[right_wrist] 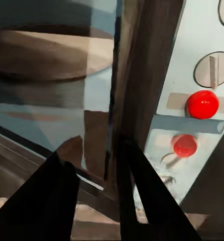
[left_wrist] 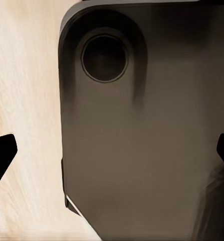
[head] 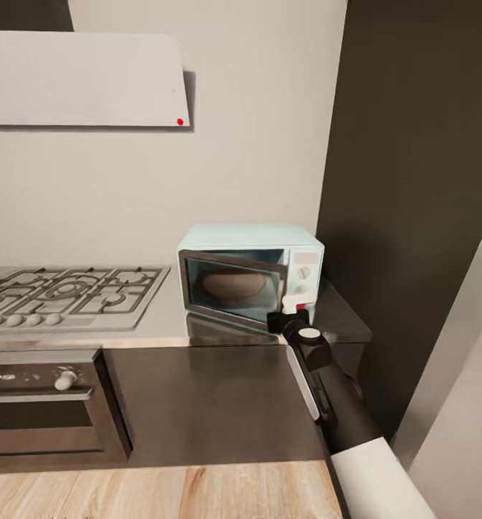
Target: In the kitchen, take the popcorn bag from the countertop, put it into the microwave, and heat it until the popcorn is cooked so the cooked popcorn ends up inside the bag.
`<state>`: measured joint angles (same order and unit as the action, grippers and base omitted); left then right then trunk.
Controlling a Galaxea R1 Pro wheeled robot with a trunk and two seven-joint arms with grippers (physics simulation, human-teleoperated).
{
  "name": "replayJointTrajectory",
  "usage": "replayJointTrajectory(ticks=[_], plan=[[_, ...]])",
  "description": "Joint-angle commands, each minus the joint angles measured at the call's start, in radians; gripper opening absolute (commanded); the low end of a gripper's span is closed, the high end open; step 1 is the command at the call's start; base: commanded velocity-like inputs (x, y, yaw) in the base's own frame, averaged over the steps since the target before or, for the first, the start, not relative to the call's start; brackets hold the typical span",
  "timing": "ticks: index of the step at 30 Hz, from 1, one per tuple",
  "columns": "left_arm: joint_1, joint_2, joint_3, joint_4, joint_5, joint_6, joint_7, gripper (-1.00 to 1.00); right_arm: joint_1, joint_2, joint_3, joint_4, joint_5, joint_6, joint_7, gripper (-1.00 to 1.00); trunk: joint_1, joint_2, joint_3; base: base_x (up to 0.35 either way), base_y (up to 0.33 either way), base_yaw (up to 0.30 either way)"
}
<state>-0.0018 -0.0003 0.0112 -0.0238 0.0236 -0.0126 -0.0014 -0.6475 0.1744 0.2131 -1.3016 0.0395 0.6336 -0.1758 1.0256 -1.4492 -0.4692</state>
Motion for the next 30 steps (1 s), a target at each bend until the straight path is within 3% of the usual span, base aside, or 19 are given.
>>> replayJointTrajectory(ticks=[1, 12, 13, 25, 30], plan=[[0.000, 0.001, 0.001, -0.001, 0.002, -0.001, 0.000, 1.00, -0.001, 0.000, -0.077, -0.002, 0.048, 0.012, -0.007, -1.00, -0.001, -0.001, -0.001, -0.238, 0.000, 0.000], [0.000, 0.002, 0.001, -0.001, 0.002, -0.001, 0.000, 1.00, -0.001, 0.000, -0.077, 0.000, 0.048, 0.014, -0.004, -1.00, -0.001, -0.001, -0.001, -0.032, 0.000, 0.000], [0.000, 0.002, 0.001, -0.001, 0.002, -0.001, 0.000, 1.00, -0.001, 0.000, -0.077, 0.000, 0.048, 0.014, -0.004, 1.00, -0.001, -0.001, -0.001, 0.000, 0.000, 0.000], [0.000, 0.002, 0.001, -0.001, 0.002, -0.001, 0.000, 1.00, -0.001, 0.000, -0.076, 0.001, 0.045, 0.021, 0.009, 1.00, -0.001, -0.001, -0.001, 0.000, 0.000, 0.000], [0.000, 0.001, 0.001, -0.001, 0.002, -0.001, -0.001, 1.00, -0.001, -0.005, -0.076, 0.001, 0.046, 0.064, 0.129, 1.00, -0.001, -0.001, -0.001, 0.000, 0.000, 0.000]])
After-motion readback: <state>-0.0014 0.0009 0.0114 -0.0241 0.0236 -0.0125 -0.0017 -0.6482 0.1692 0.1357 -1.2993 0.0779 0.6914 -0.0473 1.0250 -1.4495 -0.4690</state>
